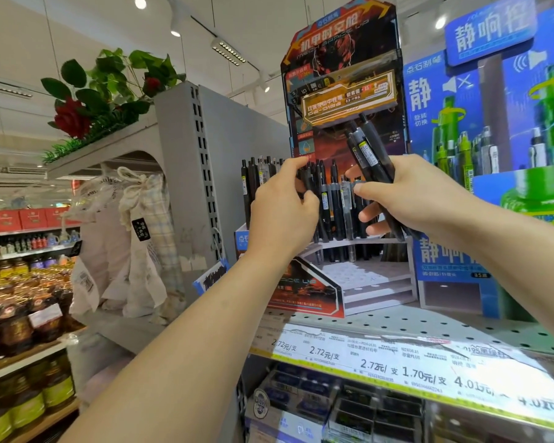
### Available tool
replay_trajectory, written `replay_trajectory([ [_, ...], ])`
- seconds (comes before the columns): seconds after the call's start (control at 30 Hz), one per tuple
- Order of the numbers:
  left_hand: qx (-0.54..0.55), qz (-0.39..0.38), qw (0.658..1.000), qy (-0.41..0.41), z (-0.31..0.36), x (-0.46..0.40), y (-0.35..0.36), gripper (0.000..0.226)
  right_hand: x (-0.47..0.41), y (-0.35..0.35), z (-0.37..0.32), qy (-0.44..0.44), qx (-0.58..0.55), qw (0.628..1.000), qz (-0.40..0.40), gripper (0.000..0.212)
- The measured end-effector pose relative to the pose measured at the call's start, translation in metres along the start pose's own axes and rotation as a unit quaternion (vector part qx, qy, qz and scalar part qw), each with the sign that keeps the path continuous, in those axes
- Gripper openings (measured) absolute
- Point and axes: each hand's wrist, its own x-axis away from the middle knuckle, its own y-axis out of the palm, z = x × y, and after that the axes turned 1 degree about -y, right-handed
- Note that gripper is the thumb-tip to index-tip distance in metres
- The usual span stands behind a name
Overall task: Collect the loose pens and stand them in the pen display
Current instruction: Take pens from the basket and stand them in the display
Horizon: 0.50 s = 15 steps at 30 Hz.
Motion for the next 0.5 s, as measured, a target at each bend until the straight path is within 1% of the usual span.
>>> replay_trajectory([
  [0.1,-0.056,-0.1,0.993,-0.014,0.002,-0.007,-0.002,0.069,0.0,0.0,0.0,-0.001,0.008,1.0,0.009,0.016],
  [0.17,-0.07,-0.161,0.984,-0.031,0.004,-0.012,-0.002,0.072,0.0,0.0,0.0,-0.001,0.013,1.0,0.006,0.012],
  [0.23,-0.092,-0.206,0.974,-0.033,0.007,-0.015,-0.002,0.072,0.001,-0.001,0.0,-0.003,0.016,1.0,0.002,0.006],
  [0.33,-0.102,-0.238,0.965,-0.04,0.01,-0.018,-0.002,0.074,0.002,-0.002,0.0,-0.004,0.015,1.0,-0.004,0.006],
  [0.5,-0.113,-0.261,0.958,-0.038,0.011,-0.02,-0.002,0.078,0.003,-0.003,-0.002,0.012,0.013,1.0,-0.023,0.003],
])
